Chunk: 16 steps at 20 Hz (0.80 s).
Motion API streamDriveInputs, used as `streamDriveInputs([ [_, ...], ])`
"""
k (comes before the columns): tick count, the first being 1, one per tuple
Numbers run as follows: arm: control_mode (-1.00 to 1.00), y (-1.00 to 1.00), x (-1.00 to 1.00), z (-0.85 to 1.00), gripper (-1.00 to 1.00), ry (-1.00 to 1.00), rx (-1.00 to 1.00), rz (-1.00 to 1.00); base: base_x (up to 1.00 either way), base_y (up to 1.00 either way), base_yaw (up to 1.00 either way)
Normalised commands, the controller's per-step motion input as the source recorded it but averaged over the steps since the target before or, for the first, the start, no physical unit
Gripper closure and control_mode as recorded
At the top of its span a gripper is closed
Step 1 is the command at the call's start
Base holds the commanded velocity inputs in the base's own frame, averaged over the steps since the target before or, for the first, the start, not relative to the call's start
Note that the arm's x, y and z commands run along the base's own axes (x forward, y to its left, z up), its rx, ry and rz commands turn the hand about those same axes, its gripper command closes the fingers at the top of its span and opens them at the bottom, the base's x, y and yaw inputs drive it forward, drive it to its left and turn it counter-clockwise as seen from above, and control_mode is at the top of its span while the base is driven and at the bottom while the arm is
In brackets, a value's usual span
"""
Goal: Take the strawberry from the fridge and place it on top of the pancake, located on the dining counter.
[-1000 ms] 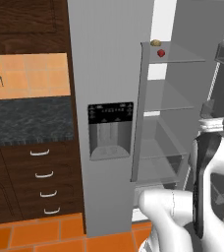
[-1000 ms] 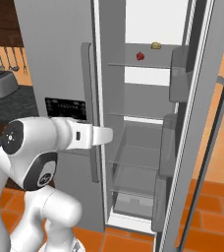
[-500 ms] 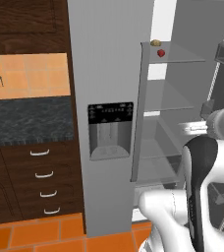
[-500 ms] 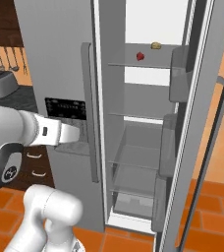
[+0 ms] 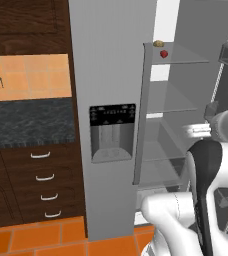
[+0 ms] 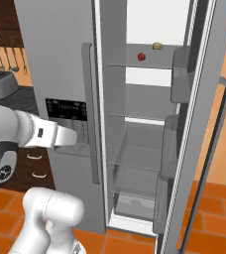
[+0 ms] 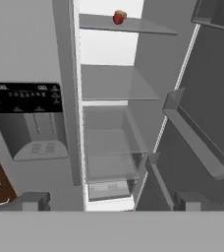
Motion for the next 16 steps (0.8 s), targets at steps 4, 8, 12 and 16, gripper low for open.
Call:
streamDriveInputs([
  [4,1.0,0.0,0.04,-0.27,-1.0,0.06,0.0,-0.01,0.09,0.0,0.0],
  [8,1.0,0.0,0.0,0.0,-1.0,0.0,0.0,0.0,0.69,-0.28,-0.16],
  [12,1.0,0.0,0.0,0.0,-1.0,0.0,0.0,0.0,0.71,-0.24,-0.34],
  [16,1.0,0.0,0.0,0.0,-1.0,0.0,0.0,0.0,0.52,-0.45,-0.38],
])
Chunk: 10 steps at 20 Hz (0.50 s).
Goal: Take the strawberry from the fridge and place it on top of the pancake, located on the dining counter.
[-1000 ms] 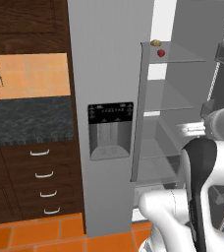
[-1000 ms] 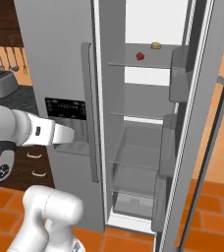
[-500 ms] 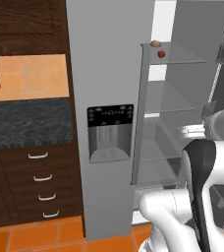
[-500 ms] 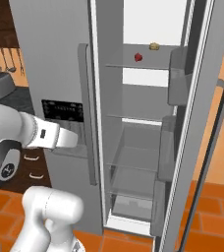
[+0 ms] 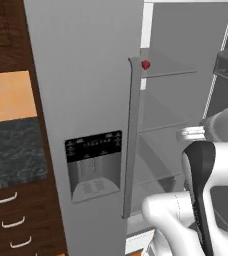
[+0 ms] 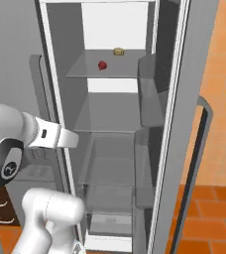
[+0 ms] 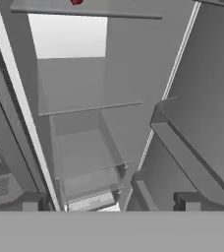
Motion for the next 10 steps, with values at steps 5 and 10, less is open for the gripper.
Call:
streamDriveInputs([
  [5,1.0,0.0,0.0,0.0,-1.0,0.0,0.0,0.0,0.46,-0.37,-0.23],
  [10,1.0,0.0,0.0,0.0,-1.0,0.0,0.0,0.0,0.53,0.24,-0.08],
])
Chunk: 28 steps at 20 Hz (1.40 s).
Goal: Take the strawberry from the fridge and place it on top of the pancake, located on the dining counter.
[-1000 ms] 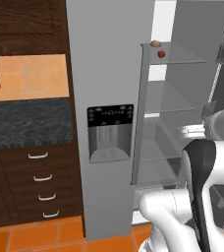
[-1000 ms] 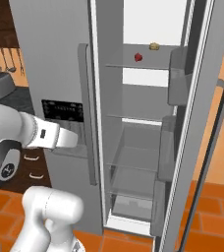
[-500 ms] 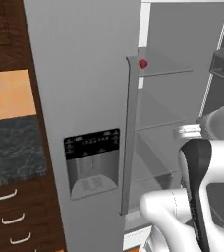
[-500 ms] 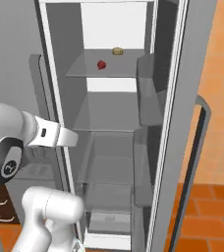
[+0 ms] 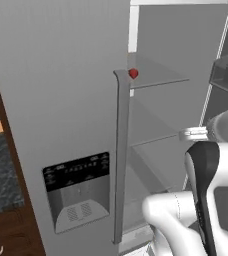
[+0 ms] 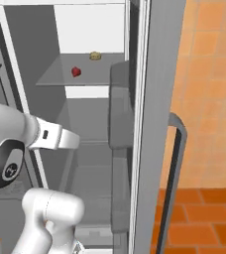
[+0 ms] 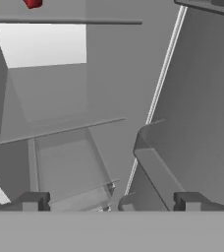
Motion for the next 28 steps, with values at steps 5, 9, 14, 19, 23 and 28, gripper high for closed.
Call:
streamDriveInputs([
  [5,1.0,0.0,0.0,0.0,-1.0,0.0,0.0,0.0,0.51,0.01,-0.01],
  [9,1.0,0.0,0.0,0.0,-1.0,0.0,0.0,0.0,0.63,0.05,0.03],
  [14,1.0,0.0,0.0,0.0,-1.0,0.0,0.0,0.0,0.74,0.04,0.1],
  [19,1.0,0.0,0.0,0.0,-1.0,0.0,0.0,0.0,0.49,0.0,0.1],
  [23,-1.0,0.0,0.02,0.09,-1.0,0.0,0.0,0.0,0.06,0.0,0.02],
  [28,-1.0,0.06,0.0,0.63,-1.0,0.0,0.0,0.0,0.0,0.0,0.0],
])
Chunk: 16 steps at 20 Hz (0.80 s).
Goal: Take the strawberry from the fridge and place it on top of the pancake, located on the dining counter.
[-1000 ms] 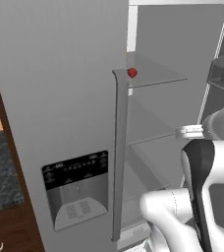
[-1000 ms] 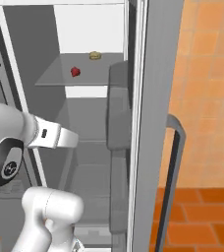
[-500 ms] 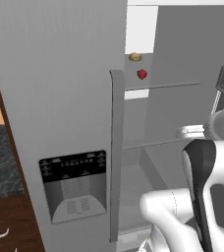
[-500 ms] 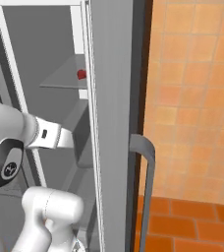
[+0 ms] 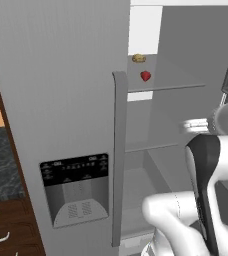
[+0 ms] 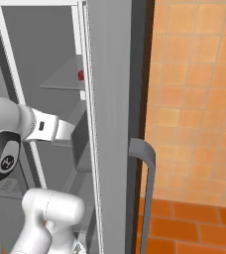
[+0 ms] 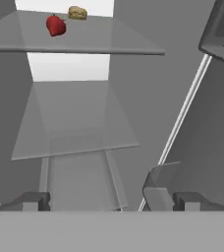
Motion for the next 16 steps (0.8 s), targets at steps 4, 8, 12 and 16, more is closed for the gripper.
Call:
streamDriveInputs([
  [4,-1.0,0.18,0.0,0.81,-1.0,0.0,0.0,0.0,0.0,0.0,0.0],
  [8,-1.0,0.33,0.07,0.55,-1.0,0.0,0.01,0.0,0.0,0.0,0.0],
  [12,-1.0,0.15,0.33,0.17,-1.0,0.0,0.04,0.05,0.0,0.0,0.0],
  [16,-1.0,0.08,0.63,0.0,-1.0,0.0,0.12,0.07,0.0,0.0,0.0],
])
